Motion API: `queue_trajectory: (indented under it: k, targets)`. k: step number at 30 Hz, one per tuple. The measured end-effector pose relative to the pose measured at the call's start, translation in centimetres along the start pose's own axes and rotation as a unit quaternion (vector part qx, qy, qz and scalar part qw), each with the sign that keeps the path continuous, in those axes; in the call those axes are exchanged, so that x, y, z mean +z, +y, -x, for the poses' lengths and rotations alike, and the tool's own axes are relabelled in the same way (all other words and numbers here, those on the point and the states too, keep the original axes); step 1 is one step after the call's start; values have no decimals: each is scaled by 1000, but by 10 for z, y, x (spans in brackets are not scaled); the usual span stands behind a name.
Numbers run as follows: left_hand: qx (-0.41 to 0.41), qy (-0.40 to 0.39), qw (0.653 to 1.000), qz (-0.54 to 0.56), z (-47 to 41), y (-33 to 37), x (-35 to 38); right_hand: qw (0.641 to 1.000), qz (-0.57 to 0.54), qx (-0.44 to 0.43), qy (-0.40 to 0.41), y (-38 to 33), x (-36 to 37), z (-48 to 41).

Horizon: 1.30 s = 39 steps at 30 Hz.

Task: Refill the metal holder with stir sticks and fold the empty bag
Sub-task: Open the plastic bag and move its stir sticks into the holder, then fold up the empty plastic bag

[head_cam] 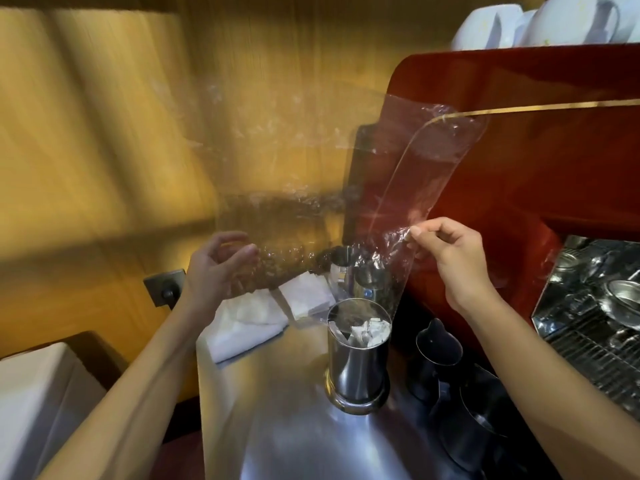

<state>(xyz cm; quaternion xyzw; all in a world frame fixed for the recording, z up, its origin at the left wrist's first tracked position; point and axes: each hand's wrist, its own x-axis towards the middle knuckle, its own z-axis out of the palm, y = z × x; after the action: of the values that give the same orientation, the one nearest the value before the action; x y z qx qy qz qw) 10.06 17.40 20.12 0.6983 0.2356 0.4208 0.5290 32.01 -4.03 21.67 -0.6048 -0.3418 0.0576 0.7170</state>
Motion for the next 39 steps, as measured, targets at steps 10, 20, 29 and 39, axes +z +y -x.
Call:
queue_trajectory:
  k: [10,20,29,39]
  targets:
    - [19,11,999,48,-2,37,-12,996,-68,28,-58,-13,3,-14]
    - [-44,30,998,16,19,46,-36,959,-62,149,-233,-23,4,-7]
    - [-239,-25,968,65,66,32,-56,880,-9,297,-370,10,10,20]
    - [-317,13,945,84,107,7,-69,864,-80,333,-370,38,31,29]
